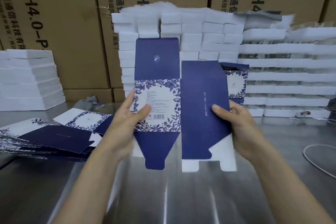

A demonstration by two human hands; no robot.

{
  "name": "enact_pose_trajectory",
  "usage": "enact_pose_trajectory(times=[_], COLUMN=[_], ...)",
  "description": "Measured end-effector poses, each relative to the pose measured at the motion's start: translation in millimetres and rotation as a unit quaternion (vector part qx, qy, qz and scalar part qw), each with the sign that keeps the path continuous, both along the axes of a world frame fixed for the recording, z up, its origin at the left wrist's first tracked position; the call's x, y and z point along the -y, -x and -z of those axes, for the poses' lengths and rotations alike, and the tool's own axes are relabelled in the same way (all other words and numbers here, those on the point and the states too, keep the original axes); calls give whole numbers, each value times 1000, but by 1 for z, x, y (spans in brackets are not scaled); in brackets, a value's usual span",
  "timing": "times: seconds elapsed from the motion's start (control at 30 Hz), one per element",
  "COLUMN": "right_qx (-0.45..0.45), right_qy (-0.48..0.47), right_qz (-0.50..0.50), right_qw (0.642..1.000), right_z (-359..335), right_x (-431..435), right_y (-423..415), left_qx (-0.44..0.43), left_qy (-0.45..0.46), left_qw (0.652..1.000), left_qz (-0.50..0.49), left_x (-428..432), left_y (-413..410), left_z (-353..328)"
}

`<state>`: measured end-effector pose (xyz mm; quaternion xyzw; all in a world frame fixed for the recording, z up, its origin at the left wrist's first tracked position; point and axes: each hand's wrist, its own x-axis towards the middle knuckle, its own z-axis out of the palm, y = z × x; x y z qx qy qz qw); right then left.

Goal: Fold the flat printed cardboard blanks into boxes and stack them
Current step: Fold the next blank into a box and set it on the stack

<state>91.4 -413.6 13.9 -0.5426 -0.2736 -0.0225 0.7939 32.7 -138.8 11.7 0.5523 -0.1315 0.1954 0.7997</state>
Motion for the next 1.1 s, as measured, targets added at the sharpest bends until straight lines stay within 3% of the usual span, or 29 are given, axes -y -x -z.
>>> enact_pose_trajectory(times=[0.1, 0.23, 0.33, 0.4, 0.47, 0.53, 0.77, 0.93, 1.1], right_qx=[-61, -119, -130, -115, -87, -96, -117, -81, -108], right_qy=[-41, -78, -89, -11, 92, 115, 143, 229, 129], right_qz=[-205, -259, -200, -69, 86, 137, 118, 98, 52], right_qw=[976, 955, 967, 991, 988, 979, 976, 965, 984], right_z=[15, 33, 26, 23, 26, 33, 36, 34, 30], right_x=[-12, -45, -30, -17, -12, -15, -11, -10, -11], right_y=[7, 11, -1, -10, -16, -21, -24, -21, -16], left_qx=[-37, -49, -44, -64, -110, -144, -141, -149, -208], left_qy=[49, 103, 122, 58, -21, -33, 6, 35, -20], left_qw=[987, 961, 978, 994, 993, 986, 988, 987, 978], left_qz=[147, 251, 162, 60, -36, -83, -60, -43, -9], left_x=[14, 48, 19, -5, -18, -20, -22, -26, -30], left_y=[-4, -12, -16, -16, -19, -22, -25, -21, -21], left_z=[14, 32, 23, 20, 24, 30, 33, 30, 33])
